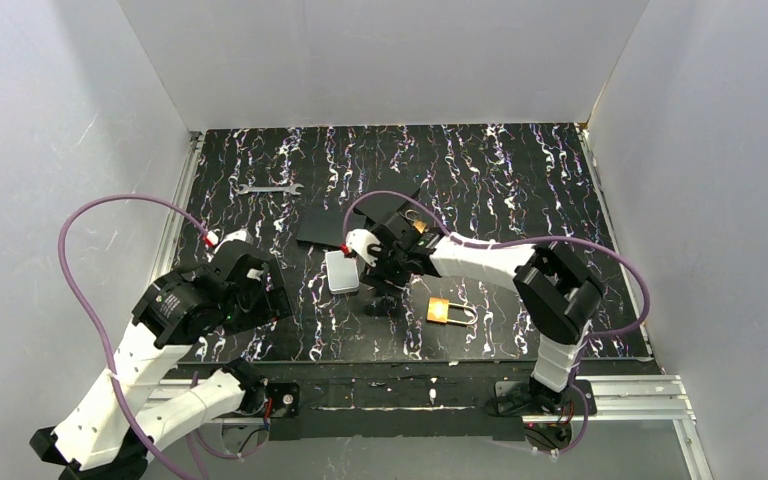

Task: Unlock with the key

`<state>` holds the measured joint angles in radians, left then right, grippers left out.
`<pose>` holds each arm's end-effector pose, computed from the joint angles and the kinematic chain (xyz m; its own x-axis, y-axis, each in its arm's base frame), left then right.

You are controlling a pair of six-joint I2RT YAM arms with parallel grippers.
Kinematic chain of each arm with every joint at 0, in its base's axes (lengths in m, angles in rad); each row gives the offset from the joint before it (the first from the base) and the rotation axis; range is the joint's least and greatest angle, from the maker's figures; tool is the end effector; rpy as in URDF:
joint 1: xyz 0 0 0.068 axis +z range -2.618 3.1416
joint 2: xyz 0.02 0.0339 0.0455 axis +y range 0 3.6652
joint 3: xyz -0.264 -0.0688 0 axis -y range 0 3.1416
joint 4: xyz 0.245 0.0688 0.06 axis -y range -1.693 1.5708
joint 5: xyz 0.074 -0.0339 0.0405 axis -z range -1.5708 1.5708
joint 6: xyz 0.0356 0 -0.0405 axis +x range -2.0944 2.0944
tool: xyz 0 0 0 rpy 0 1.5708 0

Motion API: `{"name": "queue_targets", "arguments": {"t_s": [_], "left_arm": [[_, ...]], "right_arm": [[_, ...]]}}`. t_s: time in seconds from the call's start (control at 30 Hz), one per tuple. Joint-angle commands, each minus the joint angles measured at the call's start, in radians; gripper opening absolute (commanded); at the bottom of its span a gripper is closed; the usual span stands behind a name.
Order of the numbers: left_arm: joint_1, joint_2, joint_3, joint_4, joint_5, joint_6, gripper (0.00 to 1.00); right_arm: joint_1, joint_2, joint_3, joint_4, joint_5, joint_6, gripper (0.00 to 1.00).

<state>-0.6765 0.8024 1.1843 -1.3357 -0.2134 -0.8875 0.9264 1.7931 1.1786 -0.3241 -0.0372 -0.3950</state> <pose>0.0862 -0.0595 0.3616 -0.8019 -0.3281 -0.4992 -0.1672 0.9256 -0.3396 0.2258 0.3028 0.1904 -0.1348 -0.8195 -0.5570 -0.9361 0.2897 -0.1997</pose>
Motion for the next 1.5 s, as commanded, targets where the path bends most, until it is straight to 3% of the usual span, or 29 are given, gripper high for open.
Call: {"name": "queue_targets", "arguments": {"t_s": [0.0,0.23,0.47,0.93,1.1,1.47], "left_arm": [[0.003,0.013,-0.013,-0.022,-0.018,-0.024,0.76],[0.003,0.010,-0.010,-0.024,-0.005,-0.015,0.76],[0.003,-0.016,-0.024,-0.029,-0.021,-0.029,0.76],[0.003,-0.005,-0.021,-0.006,-0.020,-0.020,0.74],[0.004,0.009,-0.011,0.008,-0.020,-0.008,0.73],[0.004,0.029,0.009,0.077,0.015,0.000,0.72]], "right_arm": [[0.019,0.042,0.056,0.065,0.031,-0.020,0.72],[0.042,0.121,0.102,0.051,0.136,-0.009,0.62],[0.041,0.112,0.046,0.054,0.128,0.001,0.57],[0.056,0.097,0.062,-0.028,0.060,0.130,0.06],[0.061,0.050,0.049,-0.021,0.059,0.169,0.01],[0.061,-0.109,-0.010,0.011,0.053,0.233,0.01]]}}
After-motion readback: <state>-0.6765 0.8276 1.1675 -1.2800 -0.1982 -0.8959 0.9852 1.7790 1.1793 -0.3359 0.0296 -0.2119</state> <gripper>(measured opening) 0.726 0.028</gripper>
